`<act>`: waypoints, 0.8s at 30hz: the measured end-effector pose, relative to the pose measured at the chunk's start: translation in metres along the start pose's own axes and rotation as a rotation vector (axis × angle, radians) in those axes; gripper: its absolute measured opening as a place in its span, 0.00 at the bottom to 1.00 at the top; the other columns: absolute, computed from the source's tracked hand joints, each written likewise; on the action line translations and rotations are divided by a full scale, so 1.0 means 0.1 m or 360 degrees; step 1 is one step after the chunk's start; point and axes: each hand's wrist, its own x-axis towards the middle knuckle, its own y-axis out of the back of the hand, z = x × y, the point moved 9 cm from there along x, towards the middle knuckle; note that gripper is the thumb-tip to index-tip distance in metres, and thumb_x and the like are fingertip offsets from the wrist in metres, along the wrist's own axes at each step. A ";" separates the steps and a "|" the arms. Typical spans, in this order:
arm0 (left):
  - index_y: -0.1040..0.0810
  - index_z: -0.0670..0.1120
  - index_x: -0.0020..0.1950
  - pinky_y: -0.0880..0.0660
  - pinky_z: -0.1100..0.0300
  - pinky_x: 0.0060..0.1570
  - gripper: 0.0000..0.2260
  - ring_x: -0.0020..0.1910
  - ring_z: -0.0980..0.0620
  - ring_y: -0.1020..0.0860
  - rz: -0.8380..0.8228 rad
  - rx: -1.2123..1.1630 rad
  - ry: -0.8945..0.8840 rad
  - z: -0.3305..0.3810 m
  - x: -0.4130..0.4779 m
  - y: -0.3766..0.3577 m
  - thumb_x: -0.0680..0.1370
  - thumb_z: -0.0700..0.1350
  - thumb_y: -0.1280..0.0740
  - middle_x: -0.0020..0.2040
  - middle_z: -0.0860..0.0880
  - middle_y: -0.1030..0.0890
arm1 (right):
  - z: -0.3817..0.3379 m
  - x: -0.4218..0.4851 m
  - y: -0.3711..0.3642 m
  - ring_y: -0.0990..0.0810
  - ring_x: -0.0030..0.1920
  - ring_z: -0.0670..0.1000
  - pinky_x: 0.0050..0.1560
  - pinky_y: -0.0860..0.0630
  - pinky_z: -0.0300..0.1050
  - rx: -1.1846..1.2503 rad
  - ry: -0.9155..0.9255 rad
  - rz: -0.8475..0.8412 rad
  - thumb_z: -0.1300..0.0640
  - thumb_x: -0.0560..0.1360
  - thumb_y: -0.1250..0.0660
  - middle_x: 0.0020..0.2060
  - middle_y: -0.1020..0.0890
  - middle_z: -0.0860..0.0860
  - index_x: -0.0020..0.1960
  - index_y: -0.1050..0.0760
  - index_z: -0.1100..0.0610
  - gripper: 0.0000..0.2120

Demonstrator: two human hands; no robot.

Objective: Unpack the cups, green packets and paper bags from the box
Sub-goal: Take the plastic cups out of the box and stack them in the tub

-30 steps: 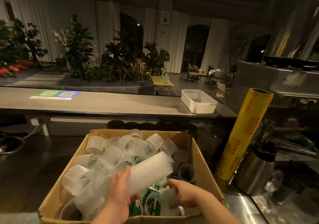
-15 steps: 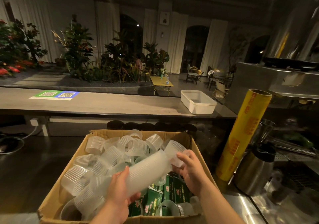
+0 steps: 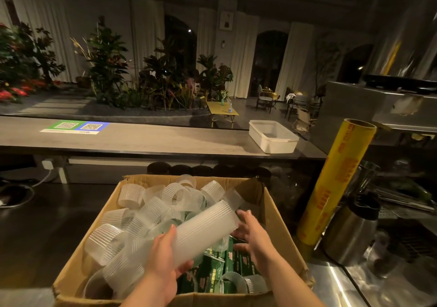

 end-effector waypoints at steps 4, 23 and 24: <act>0.29 0.47 0.61 0.25 0.52 0.36 0.15 0.53 0.36 0.23 0.0024 0.0003 0.0027 -0.02 0.02 0.04 0.82 0.56 0.36 0.62 0.37 0.27 | 0.33 0.09 0.10 0.20 0.55 0.48 0.57 0.20 0.45 -0.1245 -0.0234 -0.0153 0.51 0.78 0.28 0.57 0.20 0.49 0.64 0.24 0.51 0.15; 0.27 0.47 0.58 0.29 0.57 0.34 0.13 0.55 0.37 0.24 -0.0041 -0.0013 -0.0010 0.02 -0.04 -0.01 0.81 0.55 0.35 0.61 0.39 0.27 | -0.10 -0.01 0.44 0.31 0.29 0.47 0.32 0.36 0.39 0.0533 -0.0289 0.0212 0.61 0.79 0.31 0.35 0.21 0.55 0.54 0.18 0.63 0.07; 0.27 0.47 0.58 0.30 0.57 0.35 0.13 0.54 0.38 0.24 -0.0065 -0.0006 -0.0011 0.02 -0.05 -0.02 0.81 0.55 0.35 0.61 0.38 0.27 | -0.16 -0.01 0.40 0.32 0.28 0.46 0.31 0.38 0.38 0.0477 -0.0267 0.0169 0.60 0.80 0.32 0.34 0.23 0.54 0.54 0.19 0.64 0.08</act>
